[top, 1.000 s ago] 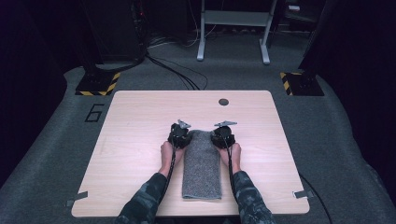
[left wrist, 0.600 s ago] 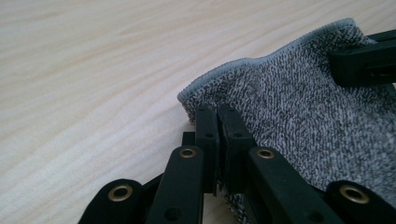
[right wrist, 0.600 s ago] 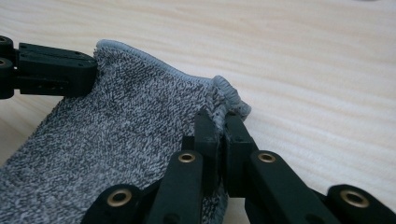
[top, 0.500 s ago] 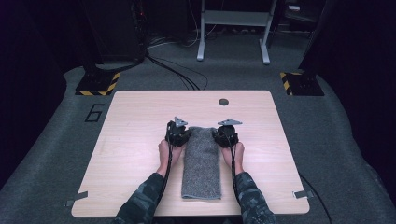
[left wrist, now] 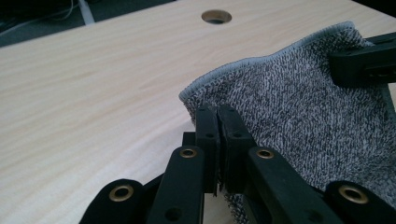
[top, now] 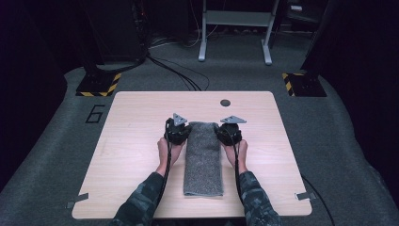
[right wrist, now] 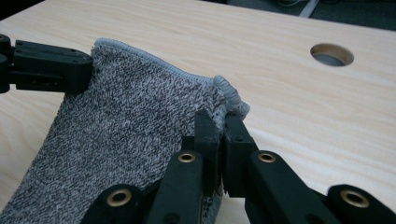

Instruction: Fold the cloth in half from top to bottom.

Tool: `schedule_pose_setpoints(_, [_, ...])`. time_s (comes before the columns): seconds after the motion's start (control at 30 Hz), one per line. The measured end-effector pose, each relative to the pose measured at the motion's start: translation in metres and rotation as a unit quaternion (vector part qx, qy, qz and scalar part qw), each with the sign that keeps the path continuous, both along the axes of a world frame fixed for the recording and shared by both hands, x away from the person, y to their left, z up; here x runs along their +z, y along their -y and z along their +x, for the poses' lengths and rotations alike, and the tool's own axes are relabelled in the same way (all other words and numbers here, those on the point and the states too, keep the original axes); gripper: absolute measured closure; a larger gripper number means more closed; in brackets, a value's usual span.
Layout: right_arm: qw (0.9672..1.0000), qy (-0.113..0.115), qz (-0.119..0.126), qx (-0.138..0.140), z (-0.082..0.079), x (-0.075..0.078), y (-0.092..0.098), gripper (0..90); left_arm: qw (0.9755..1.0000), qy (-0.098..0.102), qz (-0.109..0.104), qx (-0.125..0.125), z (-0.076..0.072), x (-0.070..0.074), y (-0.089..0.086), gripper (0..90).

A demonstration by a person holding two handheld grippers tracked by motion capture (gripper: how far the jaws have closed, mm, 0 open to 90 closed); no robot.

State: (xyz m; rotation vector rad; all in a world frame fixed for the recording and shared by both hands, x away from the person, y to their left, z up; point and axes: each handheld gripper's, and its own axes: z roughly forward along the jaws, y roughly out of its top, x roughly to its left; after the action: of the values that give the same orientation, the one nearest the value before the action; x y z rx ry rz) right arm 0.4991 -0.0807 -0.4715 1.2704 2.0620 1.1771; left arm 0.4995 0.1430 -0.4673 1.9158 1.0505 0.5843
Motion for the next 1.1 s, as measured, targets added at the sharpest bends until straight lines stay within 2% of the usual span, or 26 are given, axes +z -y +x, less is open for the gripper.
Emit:
schedule_pose_setpoints(0.03, [0.9999,0.013,0.001,-0.002,0.001,0.006,-0.001,87.2,1.0,0.009,0.001,0.0,0.0,0.003,0.0,87.8])
schedule_pose_setpoints(0.1, [0.9998,0.017,0.0,-0.003,0.001,0.009,-0.001,87.3,0.9998,0.019,0.004,0.0,0.002,0.01,0.001,87.9])
schedule_pose_setpoints(0.17, [0.9994,0.033,-0.005,-0.003,0.003,0.016,-0.003,87.3,0.9995,0.033,0.001,0.001,0.004,0.018,-0.001,87.9])
schedule_pose_setpoints(0.2, [0.9989,0.046,-0.005,0.0,0.004,0.025,-0.004,87.3,0.9992,0.04,0.0,0.003,0.003,0.023,-0.002,87.9])
schedule_pose_setpoints(0.27, [0.9986,0.053,-0.004,0.002,0.003,0.029,-0.004,87.3,0.9987,0.05,-0.004,0.0,0.002,0.03,-0.004,87.8])
schedule_pose_setpoints(0.33, [0.9979,0.064,0.001,0.011,-0.004,0.037,-0.004,87.3,0.9981,0.061,-0.008,-0.007,-0.005,0.033,-0.006,87.9])
schedule_pose_setpoints(0.5, [0.9968,0.076,0.006,0.026,-0.017,0.039,-0.002,87.1,0.997,0.074,-0.007,-0.022,-0.017,0.03,-0.005,87.8])
schedule_pose_setpoints(0.57, [0.996,0.082,0.002,0.034,-0.022,0.038,-0.002,87.1,0.9968,0.073,-0.006,-0.031,-0.021,0.028,-0.006,87.8])
schedule_pose_setpoints(0.7, [0.9954,0.086,0.002,0.043,-0.032,0.035,0.001,87.0,0.9965,0.074,-0.018,-0.035,-0.028,0.025,-0.011,87.8])
schedule_pose_setpoints(0.73, [0.9954,0.085,0.002,0.043,-0.034,0.034,0.001,87.0,0.9961,0.079,-0.023,-0.032,-0.03,0.023,-0.011,87.8])
schedule_pose_setpoints(1.1, [0.995,0.079,0.001,0.061,-0.056,0.017,0.002,86.6,0.9965,0.06,-0.023,-0.053,-0.055,0.006,-0.017,87.4])
